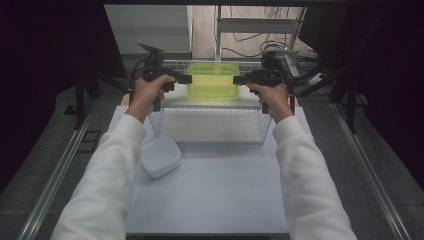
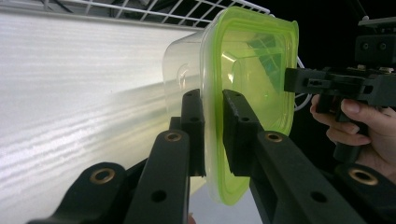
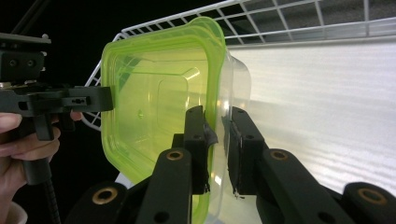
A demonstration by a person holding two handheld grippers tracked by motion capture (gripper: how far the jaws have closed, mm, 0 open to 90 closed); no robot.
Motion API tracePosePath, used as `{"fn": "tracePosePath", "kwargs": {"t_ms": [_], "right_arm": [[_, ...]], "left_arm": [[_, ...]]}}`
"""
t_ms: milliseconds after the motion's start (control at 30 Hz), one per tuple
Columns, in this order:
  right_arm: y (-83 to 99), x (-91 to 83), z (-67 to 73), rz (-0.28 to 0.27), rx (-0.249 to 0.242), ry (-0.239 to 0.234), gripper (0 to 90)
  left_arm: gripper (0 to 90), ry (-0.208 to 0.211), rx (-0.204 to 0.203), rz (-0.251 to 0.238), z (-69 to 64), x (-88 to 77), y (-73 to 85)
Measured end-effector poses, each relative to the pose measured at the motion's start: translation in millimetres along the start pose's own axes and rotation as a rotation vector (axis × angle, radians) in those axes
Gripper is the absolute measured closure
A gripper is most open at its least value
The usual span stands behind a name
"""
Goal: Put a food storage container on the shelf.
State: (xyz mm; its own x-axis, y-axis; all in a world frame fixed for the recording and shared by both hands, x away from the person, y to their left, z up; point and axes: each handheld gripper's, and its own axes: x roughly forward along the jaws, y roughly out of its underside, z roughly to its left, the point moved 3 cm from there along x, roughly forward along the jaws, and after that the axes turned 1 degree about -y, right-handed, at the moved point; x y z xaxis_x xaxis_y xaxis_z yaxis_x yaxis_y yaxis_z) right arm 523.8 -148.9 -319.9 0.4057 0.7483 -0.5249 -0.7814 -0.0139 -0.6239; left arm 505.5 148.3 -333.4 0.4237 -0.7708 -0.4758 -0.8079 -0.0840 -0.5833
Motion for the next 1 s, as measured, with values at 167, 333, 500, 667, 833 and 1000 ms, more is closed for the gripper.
{"fn": "tracePosePath", "kwargs": {"t_ms": [167, 333, 500, 667, 833, 1000], "right_arm": [[-7.8, 7.2, -5.6, 0.009, 0.051, 0.005, 77.4], [-10.8, 12.1, -10.2, 0.017, 0.112, 0.01, 75.7], [-10.0, 17.8, -16.1, -0.003, 0.151, 0.021, 73.3], [-8.7, 19.2, -17.0, -0.023, 0.174, 0.014, 72.5], [-8.4, 20.0, -14.3, -0.046, 0.168, -0.003, 51.3], [-8.1, 8.1, 1.2, -0.116, 0.113, 0.018, 36.2]], "left_arm": [[78.2, 0.009, -0.064, -0.017, 8.1, 6.3, -5.7], [75.8, -0.025, -0.078, -0.014, 11.2, 13.5, -9.2], [73.0, -0.039, -0.093, -0.037, 14.9, 20.8, -9.4], [72.0, -0.035, -0.086, -0.042, 16.1, 20.7, -8.6], [58.5, -0.09, -0.05, -0.055, 14.4, 19.4, -7.6], [33.9, -0.061, -0.017, -0.169, 3.8, 0.7, -11.5]]}}
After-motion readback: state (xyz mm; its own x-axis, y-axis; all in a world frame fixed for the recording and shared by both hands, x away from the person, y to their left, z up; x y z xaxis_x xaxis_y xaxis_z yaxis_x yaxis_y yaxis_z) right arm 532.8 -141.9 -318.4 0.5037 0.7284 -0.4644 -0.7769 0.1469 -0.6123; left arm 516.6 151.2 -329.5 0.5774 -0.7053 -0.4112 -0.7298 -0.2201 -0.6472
